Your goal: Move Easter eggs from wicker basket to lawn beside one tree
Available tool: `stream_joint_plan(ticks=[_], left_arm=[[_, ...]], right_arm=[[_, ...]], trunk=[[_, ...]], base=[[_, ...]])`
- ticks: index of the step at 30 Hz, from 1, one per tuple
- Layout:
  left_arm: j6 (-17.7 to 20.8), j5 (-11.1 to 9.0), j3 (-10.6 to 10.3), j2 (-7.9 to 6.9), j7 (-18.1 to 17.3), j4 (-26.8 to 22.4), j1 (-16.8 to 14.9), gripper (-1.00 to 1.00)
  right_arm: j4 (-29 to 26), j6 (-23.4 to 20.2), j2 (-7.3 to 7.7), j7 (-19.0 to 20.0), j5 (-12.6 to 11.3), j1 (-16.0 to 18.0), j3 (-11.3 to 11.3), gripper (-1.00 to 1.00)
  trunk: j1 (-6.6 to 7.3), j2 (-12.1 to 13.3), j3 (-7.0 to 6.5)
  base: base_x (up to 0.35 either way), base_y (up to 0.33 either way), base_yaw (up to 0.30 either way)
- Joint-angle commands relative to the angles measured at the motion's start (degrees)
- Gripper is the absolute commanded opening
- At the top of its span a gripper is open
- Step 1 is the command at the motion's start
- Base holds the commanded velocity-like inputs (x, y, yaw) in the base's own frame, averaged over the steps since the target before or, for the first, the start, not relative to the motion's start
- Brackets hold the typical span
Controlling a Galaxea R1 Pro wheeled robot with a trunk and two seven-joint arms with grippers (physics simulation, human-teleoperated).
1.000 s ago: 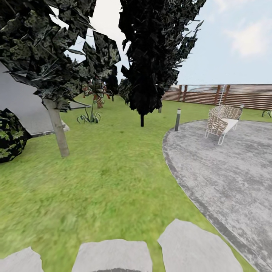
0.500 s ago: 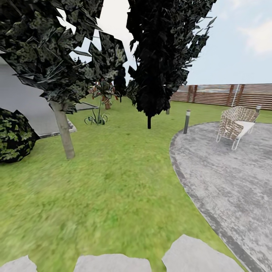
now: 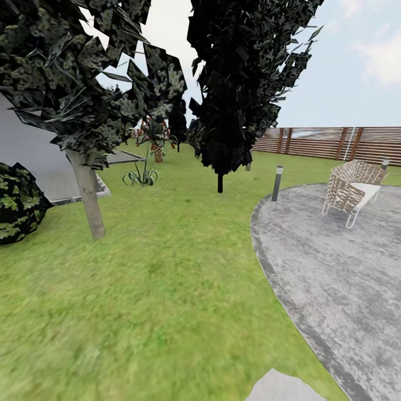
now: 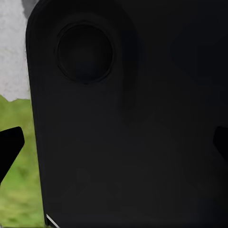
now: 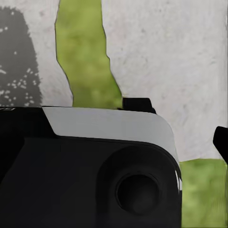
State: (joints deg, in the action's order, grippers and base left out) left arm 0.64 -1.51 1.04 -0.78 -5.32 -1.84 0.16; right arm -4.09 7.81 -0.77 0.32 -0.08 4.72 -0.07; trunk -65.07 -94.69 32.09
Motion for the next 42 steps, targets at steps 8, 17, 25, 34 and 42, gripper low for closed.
stream_joint_plan(ticks=[8, 17, 25, 34, 42], left_arm=[[0.07, -0.16, 0.10, -0.02, -0.21, -0.09, 0.02, 1.00], [0.07, -0.16, 0.10, -0.02, -0.21, -0.09, 0.02, 1.00], [0.07, -0.16, 0.10, -0.02, -0.21, -0.09, 0.02, 1.00], [0.07, -0.16, 0.09, -0.02, -0.21, -0.09, 0.02, 1.00], [0.07, -0.16, 0.09, -0.02, -0.14, -0.09, 0.02, 1.00]], right_arm=[[0.05, 0.19, -0.02, 0.03, -0.01, 0.04, -0.02, 1.00], [0.05, 0.19, -0.02, 0.03, -0.01, 0.05, -0.02, 1.00], [0.05, 0.19, -0.02, 0.03, -0.01, 0.04, -0.02, 1.00], [0.05, 0.19, -0.02, 0.03, -0.01, 0.04, -0.02, 1.00], [0.06, 0.19, -0.02, 0.03, -0.01, 0.04, -0.02, 1.00]], trunk=[[-0.03, -0.02, 0.05], [-0.03, -0.02, 0.05], [-0.03, -0.02, 0.05], [-0.03, -0.02, 0.05], [-0.03, -0.02, 0.05]], base=[[0.311, -0.119, 0.000], [0.311, -0.120, 0.000], [0.311, -0.120, 0.009], [0.311, -0.120, 0.205], [0.302, -0.144, 0.244]])
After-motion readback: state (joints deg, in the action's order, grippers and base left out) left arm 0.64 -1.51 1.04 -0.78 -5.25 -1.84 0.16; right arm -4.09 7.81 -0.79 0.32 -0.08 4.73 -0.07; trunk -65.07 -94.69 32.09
